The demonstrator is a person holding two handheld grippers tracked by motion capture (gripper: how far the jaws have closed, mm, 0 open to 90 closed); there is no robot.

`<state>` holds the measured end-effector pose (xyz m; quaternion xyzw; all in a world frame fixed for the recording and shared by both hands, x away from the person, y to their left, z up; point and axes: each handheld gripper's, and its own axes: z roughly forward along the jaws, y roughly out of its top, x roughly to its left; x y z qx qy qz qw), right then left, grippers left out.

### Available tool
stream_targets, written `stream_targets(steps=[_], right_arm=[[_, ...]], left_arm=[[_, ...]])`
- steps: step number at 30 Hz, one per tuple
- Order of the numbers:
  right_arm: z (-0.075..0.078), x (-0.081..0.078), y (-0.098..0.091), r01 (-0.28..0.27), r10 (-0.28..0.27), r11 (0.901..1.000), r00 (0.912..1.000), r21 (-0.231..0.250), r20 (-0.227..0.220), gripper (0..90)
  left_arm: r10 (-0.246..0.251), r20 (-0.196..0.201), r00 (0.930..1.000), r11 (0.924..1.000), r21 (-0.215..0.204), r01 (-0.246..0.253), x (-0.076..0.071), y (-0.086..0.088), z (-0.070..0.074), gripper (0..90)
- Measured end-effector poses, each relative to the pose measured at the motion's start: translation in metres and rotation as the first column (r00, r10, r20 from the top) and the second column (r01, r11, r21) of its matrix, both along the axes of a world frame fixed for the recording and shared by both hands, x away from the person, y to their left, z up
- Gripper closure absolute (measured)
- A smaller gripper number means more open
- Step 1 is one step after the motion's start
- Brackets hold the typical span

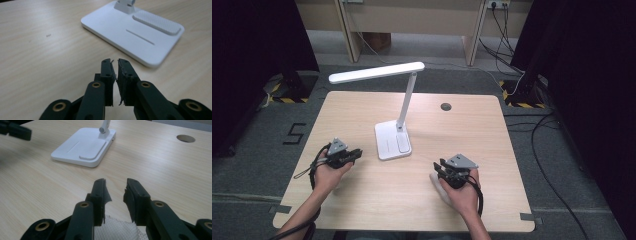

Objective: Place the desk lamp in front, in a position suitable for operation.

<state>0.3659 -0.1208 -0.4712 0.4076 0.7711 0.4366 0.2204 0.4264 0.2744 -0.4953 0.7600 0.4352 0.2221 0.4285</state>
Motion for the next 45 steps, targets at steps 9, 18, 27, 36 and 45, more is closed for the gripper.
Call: stream_targets(steps=[9, 18, 27, 36, 45], right_arm=[[0.000, 0.030, 0.032, -0.047, 0.046, 0.9986, 0.9978, -0.023, -0.047, 62.7], [0.011, 0.050, 0.052, -0.094, 0.077, 0.9918, 0.9794, -0.087, -0.187, 57.3], [0.030, 0.015, 0.006, -0.043, 0.030, 0.9963, 0.9851, -0.074, -0.169, 55.5], [0.032, 0.004, -0.025, 0.074, -0.076, 0.9969, 0.9914, -0.028, -0.106, 55.5], [0.034, -0.006, -0.043, 0.100, -0.101, 0.9948, 0.9922, -0.016, -0.073, 55.4]], left_arm=[[-0.015, -0.026, 0.9996, 0.9993, 0.034, 0.015, 0.044, -0.027, 0.006, 84.2], [-0.016, -0.045, 0.9989, 0.9995, 0.025, 0.017, 0.040, -0.034, 0.002, 75.7], [-0.019, 0.058, 0.9981, 0.9998, -0.002, 0.020, 0.042, -0.052, 0.034, 50.8], [-0.032, 0.157, 0.9871, 0.9995, 0.002, 0.032, 0.071, -0.092, 0.060, 42.8], [-0.061, 0.187, 0.9805, 0.9981, 0.015, 0.059, 0.095, -0.120, 0.061, 41.1]])
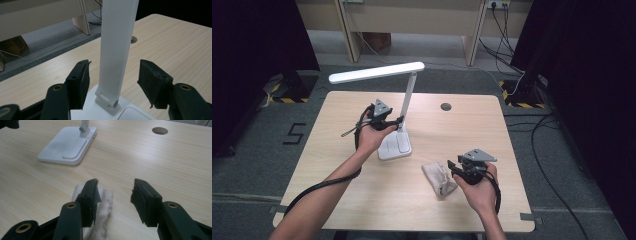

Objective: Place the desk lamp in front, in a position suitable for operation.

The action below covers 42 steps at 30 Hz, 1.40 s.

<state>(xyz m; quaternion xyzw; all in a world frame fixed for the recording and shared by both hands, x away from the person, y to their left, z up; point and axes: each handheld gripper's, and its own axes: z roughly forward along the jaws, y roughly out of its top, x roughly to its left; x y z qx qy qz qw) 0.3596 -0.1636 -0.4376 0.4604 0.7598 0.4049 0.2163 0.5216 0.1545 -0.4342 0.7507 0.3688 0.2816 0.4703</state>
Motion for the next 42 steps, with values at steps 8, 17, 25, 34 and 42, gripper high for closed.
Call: stream_targets(steps=[8, 17, 25, 34, 42], right_arm=[[-0.002, -0.008, -0.010, 0.026, -0.026, 0.9994, 0.9997, 0.023, -0.001, 55.4], [-0.005, -0.012, -0.014, 0.026, -0.026, 0.9992, 0.9996, 0.029, -0.012, 55.3], [-0.006, -0.011, -0.012, 0.017, -0.017, 0.9991, 0.9998, 0.038, -0.014, 55.3], [-0.008, -0.009, -0.008, 0.005, -0.004, 0.9988, 0.9998, 0.048, -0.020, 55.4], [-0.007, -0.006, -0.007, -0.006, 0.007, 0.9986, 0.9999, 0.052, -0.015, 55.4]], left_arm=[[0.027, 0.002, 0.9996, 0.9989, 0.037, -0.027, 0.014, -0.017, -0.002, 40.8], [0.057, 0.001, 0.9984, 0.9964, 0.063, -0.057, 0.022, -0.027, -0.010, 41.6], [0.053, 0.004, 0.9986, 0.9951, 0.084, -0.053, 0.026, -0.036, -0.007, 46.2], [0.071, -0.014, 0.9974, 0.9931, 0.094, -0.069, 0.033, -0.040, -0.009, 49.9], [0.039, -0.010, 0.9992, 0.9946, 0.097, -0.038, 0.032, -0.042, -0.007, 60.1]])
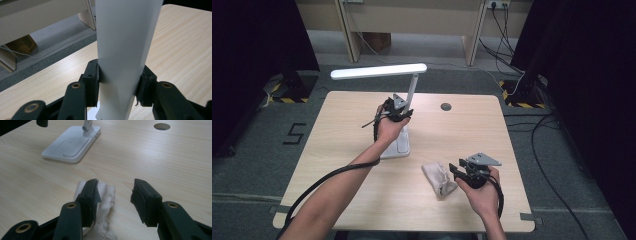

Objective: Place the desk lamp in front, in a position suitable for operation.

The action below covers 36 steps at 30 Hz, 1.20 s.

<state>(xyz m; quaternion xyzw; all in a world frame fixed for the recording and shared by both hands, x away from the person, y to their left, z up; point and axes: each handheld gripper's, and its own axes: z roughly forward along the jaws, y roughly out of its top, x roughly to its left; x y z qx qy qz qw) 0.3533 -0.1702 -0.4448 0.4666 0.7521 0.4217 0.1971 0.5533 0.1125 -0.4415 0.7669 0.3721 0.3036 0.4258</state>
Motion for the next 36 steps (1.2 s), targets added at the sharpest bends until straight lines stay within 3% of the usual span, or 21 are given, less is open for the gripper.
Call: stream_targets(steps=[5, 8, 14, 18, 22, 26, 29, 31, 33, 34, 36], right_arm=[[0.000, 0.000, 0.000, 0.000, 0.000, 1.0000, 1.0000, -0.001, 0.003, 55.4], [0.002, 0.000, 0.001, -0.005, 0.005, 1.0000, 0.9999, -0.003, 0.013, 55.4], [0.007, -0.001, 0.006, -0.015, 0.015, 0.9999, 0.9996, -0.003, 0.022, 55.4], [0.010, 0.001, 0.015, -0.026, 0.026, 0.9997, 0.9990, -0.003, 0.037, 55.4], [0.016, 0.007, 0.029, -0.037, 0.037, 0.9993, 0.9976, 0.000, 0.058, 54.5], [0.027, 0.015, 0.046, -0.047, 0.046, 0.9989, 0.9941, 0.003, 0.098, 53.4], [0.035, 0.022, 0.059, -0.050, 0.048, 0.9987, 0.9915, 0.009, 0.121, 52.8], [0.040, 0.029, 0.067, -0.046, 0.045, 0.9989, 0.9904, 0.006, 0.131, 52.7], [0.044, 0.039, 0.077, -0.041, 0.040, 0.9991, 0.9895, 0.005, 0.139, 52.6], [0.045, 0.043, 0.080, -0.039, 0.038, 0.9992, 0.9893, 0.006, 0.141, 52.6], [0.051, 0.055, 0.091, -0.032, 0.030, 0.9994, 0.9888, 0.010, 0.146, 52.6]], left_arm=[[-0.016, 0.025, 0.9996, 0.9990, 0.042, 0.015, -0.007, -0.003, 0.001, 62.0], [-0.029, 0.022, 0.9993, 0.9989, 0.038, 0.028, -0.015, -0.005, 0.002, 62.9], [-0.049, 0.007, 0.9988, 0.9987, -0.015, 0.049, -0.029, -0.007, 0.001, 64.5], [-0.054, 0.008, 0.9985, 0.9981, -0.029, 0.054, -0.035, -0.005, 0.003, 63.8], [-0.074, 0.028, 0.9969, 0.9965, -0.038, 0.075, -0.042, 0.001, 0.008, 57.1], [-0.125, 0.033, 0.9915, 0.9893, -0.071, 0.128, -0.059, 0.015, 0.013, 51.1], [-0.143, 0.014, 0.9897, 0.9833, -0.112, 0.143, -0.075, 0.035, 0.016, 50.1], [-0.126, -0.013, 0.9919, 0.9862, -0.110, 0.124, -0.083, 0.052, 0.014, 52.2], [-0.090, -0.048, 0.9948, 0.9912, -0.102, 0.085, -0.086, 0.067, 0.007, 55.3], [-0.057, -0.084, 0.9948, 0.9942, -0.096, 0.049, -0.086, 0.079, 0.001, 56.7], [0.004, -0.141, 0.9900, 0.9963, -0.085, -0.016, -0.085, 0.098, -0.012, 59.8]])
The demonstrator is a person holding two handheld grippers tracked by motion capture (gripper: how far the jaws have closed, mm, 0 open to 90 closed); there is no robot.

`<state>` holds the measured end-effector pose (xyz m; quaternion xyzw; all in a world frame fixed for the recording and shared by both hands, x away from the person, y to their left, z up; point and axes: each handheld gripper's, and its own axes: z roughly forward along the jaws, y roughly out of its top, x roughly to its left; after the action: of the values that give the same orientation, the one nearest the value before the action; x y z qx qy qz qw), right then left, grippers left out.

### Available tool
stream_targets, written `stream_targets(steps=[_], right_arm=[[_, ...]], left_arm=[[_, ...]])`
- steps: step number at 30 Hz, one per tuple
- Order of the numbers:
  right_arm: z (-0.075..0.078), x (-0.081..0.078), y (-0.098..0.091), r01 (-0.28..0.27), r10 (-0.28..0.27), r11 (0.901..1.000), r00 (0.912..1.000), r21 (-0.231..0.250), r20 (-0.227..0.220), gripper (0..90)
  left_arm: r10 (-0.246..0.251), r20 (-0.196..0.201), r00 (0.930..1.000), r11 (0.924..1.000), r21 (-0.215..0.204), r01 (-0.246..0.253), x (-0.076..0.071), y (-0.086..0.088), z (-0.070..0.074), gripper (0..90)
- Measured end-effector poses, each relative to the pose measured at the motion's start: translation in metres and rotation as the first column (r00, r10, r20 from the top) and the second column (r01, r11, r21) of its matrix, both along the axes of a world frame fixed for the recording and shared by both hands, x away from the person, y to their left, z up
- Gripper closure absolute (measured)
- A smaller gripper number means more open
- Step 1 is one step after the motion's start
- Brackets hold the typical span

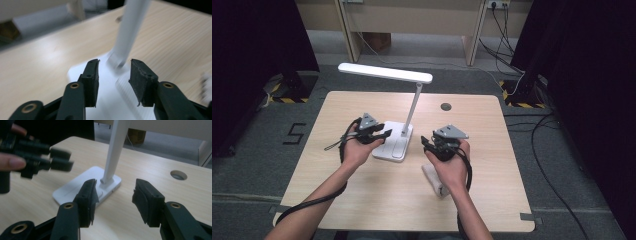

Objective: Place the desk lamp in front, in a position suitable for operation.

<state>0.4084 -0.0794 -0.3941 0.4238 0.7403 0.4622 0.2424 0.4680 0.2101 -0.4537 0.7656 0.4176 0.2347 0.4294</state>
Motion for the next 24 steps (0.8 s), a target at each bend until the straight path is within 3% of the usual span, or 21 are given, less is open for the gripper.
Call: stream_targets(steps=[1, 2, 3, 4, 7, 10, 17, 24], right_arm=[[0.002, 0.005, 0.005, 0.007, -0.007, 1.0000, 1.0000, 0.004, 0.001, 52.5], [0.004, 0.010, 0.009, 0.010, -0.010, 0.9999, 0.9999, -0.002, 0.004, 52.6], [0.006, 0.015, 0.013, 0.016, -0.016, 0.9999, 0.9999, -0.004, 0.006, 52.8], [0.007, 0.020, 0.018, 0.024, -0.024, 0.9997, 0.9996, -0.004, 0.013, 53.5], [0.008, 0.033, 0.030, 0.053, -0.053, 0.9986, 0.9978, 0.002, 0.041, 55.8], [0.007, 0.045, 0.042, 0.076, -0.076, 0.9971, 0.9952, 0.010, 0.062, 57.0], [-0.001, 0.061, 0.053, 0.134, -0.133, 0.9910, 0.9862, 0.000, 0.098, 59.0], [-0.001, 0.073, 0.063, 0.155, -0.161, 0.9862, 0.9803, 0.057, 0.114, 59.7]], left_arm=[[0.023, -0.028, 0.9993, 0.9997, 0.005, -0.023, 0.001, 0.009, -0.007, 61.4], [0.023, -0.028, 0.9993, 0.9997, 0.005, -0.023, 0.001, 0.009, -0.007, 63.8], [0.064, -0.070, 0.9955, 0.9978, 0.018, -0.063, 0.003, 0.024, -0.021, 66.0], [0.081, -0.086, 0.9930, 0.9966, 0.019, -0.080, 0.003, 0.029, -0.027, 67.4], [0.083, -0.123, 0.9889, 0.9963, -0.009, -0.085, 0.002, 0.038, -0.042, 70.6], [0.078, -0.138, 0.9873, 0.9966, -0.015, -0.081, 0.001, 0.039, -0.049, 72.7], [0.071, -0.129, 0.9891, 0.9973, -0.009, -0.072, 0.001, 0.034, -0.056, 72.7], [0.072, -0.130, 0.9889, 0.9966, -0.030, -0.077, 0.001, 0.032, -0.058, 69.1]])
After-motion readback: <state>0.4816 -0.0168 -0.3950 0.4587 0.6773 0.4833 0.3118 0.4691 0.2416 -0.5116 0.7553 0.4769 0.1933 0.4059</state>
